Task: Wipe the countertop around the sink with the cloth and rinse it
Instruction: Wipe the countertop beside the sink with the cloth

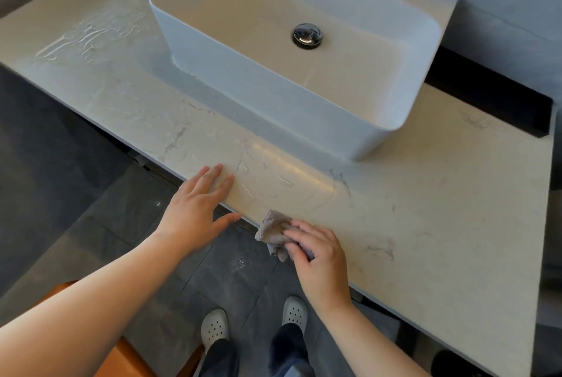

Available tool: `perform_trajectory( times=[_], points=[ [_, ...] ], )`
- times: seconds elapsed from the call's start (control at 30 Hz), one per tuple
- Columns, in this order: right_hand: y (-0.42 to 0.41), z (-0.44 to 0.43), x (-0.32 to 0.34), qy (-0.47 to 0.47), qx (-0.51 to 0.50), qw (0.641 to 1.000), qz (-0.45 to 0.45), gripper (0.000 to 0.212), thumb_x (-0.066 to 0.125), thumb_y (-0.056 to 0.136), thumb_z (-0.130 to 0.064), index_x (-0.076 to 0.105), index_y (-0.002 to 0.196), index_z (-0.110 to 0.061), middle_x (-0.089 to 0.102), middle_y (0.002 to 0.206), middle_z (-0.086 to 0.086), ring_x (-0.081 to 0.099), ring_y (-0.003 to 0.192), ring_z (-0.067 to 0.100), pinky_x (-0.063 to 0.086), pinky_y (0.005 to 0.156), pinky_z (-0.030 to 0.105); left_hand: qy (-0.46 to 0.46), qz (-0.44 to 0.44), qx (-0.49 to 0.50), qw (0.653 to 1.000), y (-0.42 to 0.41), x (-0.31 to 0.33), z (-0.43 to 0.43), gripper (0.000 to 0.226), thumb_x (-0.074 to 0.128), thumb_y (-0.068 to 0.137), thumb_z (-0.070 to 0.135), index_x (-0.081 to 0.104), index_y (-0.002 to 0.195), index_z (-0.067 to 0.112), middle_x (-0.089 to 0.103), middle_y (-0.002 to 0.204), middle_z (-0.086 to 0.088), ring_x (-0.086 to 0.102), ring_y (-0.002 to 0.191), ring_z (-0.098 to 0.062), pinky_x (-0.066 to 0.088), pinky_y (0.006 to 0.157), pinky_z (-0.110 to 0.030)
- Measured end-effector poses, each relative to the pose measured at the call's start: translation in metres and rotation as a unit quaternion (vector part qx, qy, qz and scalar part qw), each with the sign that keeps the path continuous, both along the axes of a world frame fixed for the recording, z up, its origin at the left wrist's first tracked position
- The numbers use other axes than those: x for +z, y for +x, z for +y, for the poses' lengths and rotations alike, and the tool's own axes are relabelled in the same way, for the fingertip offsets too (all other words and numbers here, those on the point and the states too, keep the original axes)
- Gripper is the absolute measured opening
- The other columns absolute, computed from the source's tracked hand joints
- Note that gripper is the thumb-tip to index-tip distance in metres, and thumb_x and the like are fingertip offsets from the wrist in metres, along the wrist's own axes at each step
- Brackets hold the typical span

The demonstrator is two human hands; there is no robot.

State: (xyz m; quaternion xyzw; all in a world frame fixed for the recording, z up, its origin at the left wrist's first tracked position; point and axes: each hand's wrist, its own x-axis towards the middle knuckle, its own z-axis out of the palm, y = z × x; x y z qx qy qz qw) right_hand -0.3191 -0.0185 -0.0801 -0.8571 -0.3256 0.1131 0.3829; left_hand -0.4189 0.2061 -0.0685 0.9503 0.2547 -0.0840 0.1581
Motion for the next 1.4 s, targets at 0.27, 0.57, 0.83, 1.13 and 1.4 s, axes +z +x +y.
perform_trajectory(
  times=[0.27, 0.57, 0.83, 1.13, 1.4],
  points=[
    [0.073, 0.026, 0.028, 0.06, -0.148, 0.987, -0.027, 0.028, 0.072, 0.079, -0.01, 0.072, 0.107, -0.014, 0.069, 0.113, 0.0, 0.064, 0.101, 0.024, 0.05, 0.092, 0.039, 0.004, 0.011, -0.016, 1.0, -0.001, -0.001, 0.003, 0.08, 0.036, 0.084, 0.07, 0.01, 0.15, 0.033, -0.002, 0.159, 0.006, -0.004, 0.146, -0.017, 0.006, 0.118, -0.036],
    [0.106, 0.062, -0.003, -0.021, -0.116, 0.991, -0.067, 0.027, 0.066, 0.084, -0.011, 0.07, 0.111, -0.011, 0.066, 0.121, 0.007, 0.056, 0.107, 0.03, 0.039, 0.094, 0.03, 0.008, 0.015, -0.016, 1.0, -0.002, -0.002, 0.002, 0.093, 0.01, 0.071, 0.08, 0.011, 0.15, 0.033, -0.002, 0.159, 0.005, -0.003, 0.146, -0.018, 0.009, 0.119, -0.039],
    [0.079, 0.081, -0.005, -0.005, -0.099, 0.994, -0.042, 0.026, 0.066, 0.084, -0.012, 0.071, 0.11, -0.015, 0.067, 0.119, 0.003, 0.057, 0.105, 0.026, 0.039, 0.092, 0.03, -0.027, -0.026, -0.016, 0.999, -0.003, 0.008, 0.011, 0.086, 0.016, 0.076, 0.074, 0.029, 0.147, 0.027, 0.018, 0.157, 0.004, 0.015, 0.144, -0.018, 0.016, 0.117, -0.036],
    [-0.001, 0.057, 0.008, 0.001, -0.016, 0.999, 0.049, 0.026, 0.072, 0.08, -0.011, 0.074, 0.102, -0.024, 0.067, 0.109, -0.013, 0.057, 0.103, 0.009, 0.047, 0.093, 0.029, 0.019, -0.061, 0.072, 0.995, -0.014, 0.008, 0.036, 0.076, 0.041, 0.092, 0.055, 0.018, 0.15, 0.012, 0.017, 0.157, -0.008, 0.011, 0.145, -0.025, 0.014, 0.118, -0.041],
    [0.06, 0.072, 0.04, 0.101, -0.171, 0.978, 0.066, 0.028, 0.07, 0.082, -0.008, 0.072, 0.108, -0.017, 0.07, 0.109, -0.005, 0.063, 0.093, -0.001, 0.047, 0.089, 0.014, -0.017, 0.018, 0.045, 0.999, -0.015, -0.005, 0.053, 0.089, 0.032, 0.089, 0.062, -0.007, 0.15, 0.01, -0.017, 0.157, -0.005, -0.02, 0.143, -0.017, -0.001, 0.119, -0.035]
  ],
)
